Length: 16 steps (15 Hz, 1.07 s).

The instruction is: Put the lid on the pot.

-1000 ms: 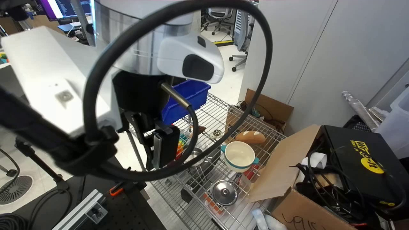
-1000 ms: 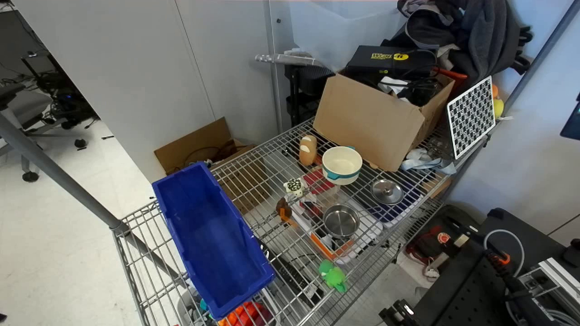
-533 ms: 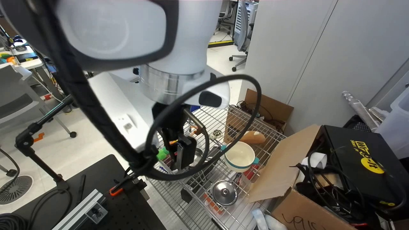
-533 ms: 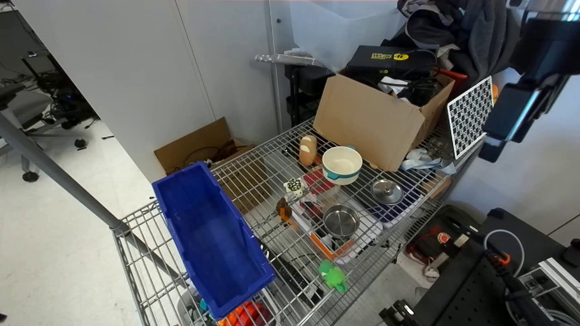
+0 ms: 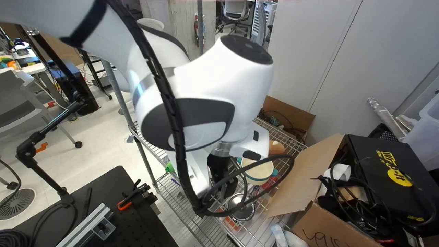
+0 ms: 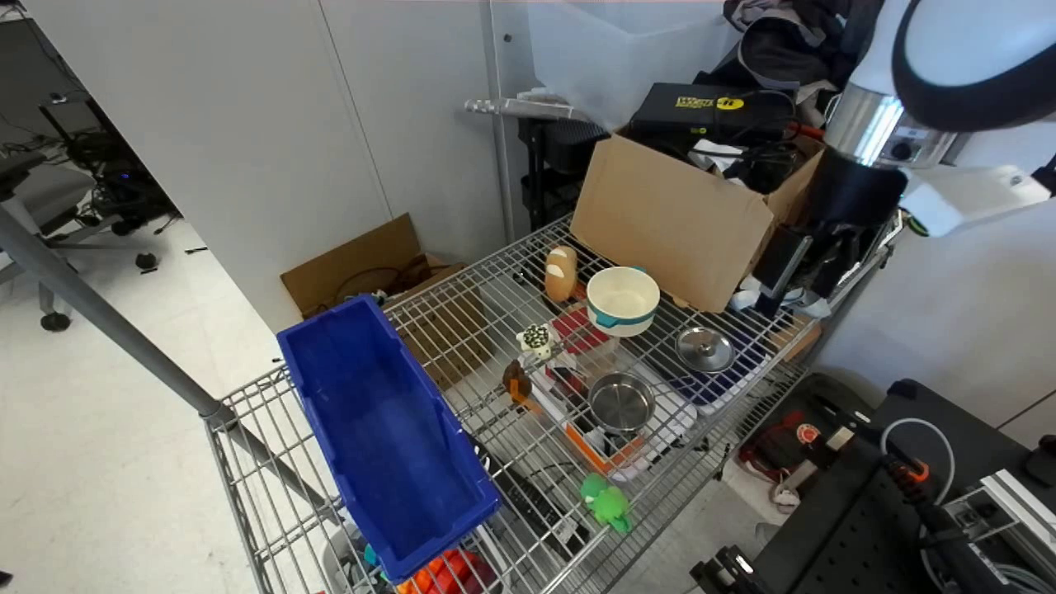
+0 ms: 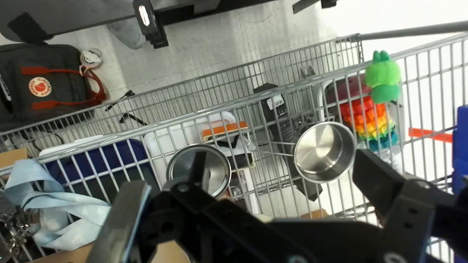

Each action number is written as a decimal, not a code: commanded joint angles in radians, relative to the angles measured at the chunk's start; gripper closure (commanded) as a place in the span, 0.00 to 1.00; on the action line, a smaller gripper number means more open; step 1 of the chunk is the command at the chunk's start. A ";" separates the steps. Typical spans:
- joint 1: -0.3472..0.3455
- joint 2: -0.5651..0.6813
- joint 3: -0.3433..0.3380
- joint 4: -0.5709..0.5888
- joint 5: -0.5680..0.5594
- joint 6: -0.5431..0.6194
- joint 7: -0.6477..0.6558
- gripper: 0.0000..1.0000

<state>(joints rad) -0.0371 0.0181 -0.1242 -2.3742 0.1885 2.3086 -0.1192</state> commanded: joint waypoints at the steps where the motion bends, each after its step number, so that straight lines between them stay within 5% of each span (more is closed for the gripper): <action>1: -0.026 0.144 0.016 0.068 0.049 0.125 0.034 0.00; 7: -0.038 0.346 0.022 0.154 0.027 0.280 0.125 0.00; 16: 0.015 0.606 -0.028 0.341 -0.087 0.310 0.345 0.00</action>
<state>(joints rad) -0.0499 0.5518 -0.1267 -2.1052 0.1458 2.6120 0.1500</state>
